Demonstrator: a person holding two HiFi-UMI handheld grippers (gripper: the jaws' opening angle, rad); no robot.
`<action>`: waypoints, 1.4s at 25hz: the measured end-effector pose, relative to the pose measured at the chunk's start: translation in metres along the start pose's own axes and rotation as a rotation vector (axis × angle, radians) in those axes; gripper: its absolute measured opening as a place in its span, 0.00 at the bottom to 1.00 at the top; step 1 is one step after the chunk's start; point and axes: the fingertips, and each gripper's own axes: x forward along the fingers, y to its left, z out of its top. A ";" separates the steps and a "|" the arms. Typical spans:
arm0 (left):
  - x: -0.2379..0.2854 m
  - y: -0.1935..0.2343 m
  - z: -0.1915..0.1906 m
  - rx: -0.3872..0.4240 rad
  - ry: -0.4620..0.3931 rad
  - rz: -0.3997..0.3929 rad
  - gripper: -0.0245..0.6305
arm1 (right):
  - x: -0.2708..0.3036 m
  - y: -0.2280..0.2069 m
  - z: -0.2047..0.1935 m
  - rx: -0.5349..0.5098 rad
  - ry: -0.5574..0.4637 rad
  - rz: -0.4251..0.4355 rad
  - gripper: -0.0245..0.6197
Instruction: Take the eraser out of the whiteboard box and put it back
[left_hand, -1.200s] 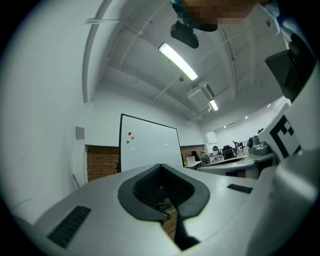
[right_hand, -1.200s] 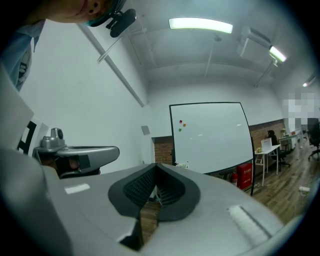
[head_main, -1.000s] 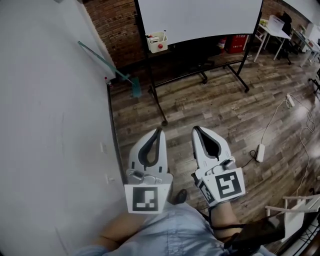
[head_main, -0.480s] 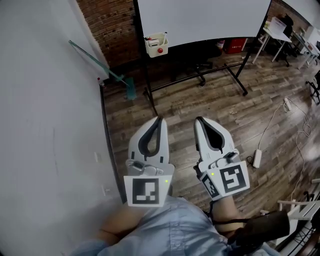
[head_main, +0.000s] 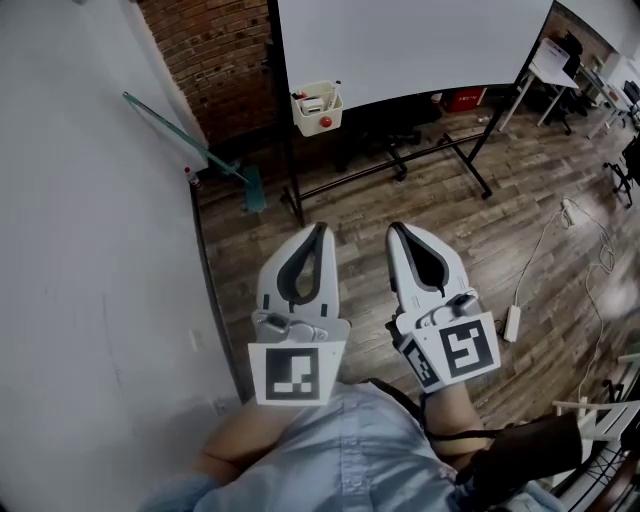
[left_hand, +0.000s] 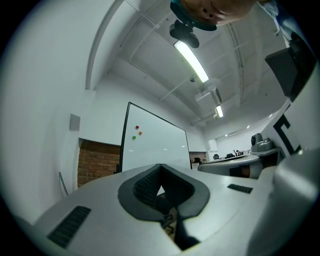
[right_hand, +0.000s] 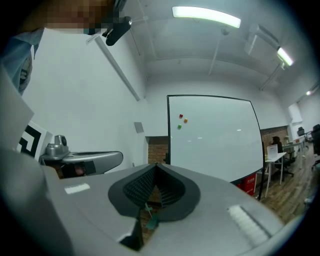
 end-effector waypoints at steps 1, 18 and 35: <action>0.003 0.003 -0.001 -0.007 -0.002 -0.001 0.04 | 0.004 0.000 0.000 -0.005 0.004 -0.001 0.04; 0.078 0.043 -0.030 0.001 0.010 0.074 0.04 | 0.080 -0.049 -0.014 -0.020 0.003 0.043 0.04; 0.239 0.072 -0.037 0.121 0.049 0.275 0.04 | 0.228 -0.141 -0.034 0.021 0.025 0.380 0.04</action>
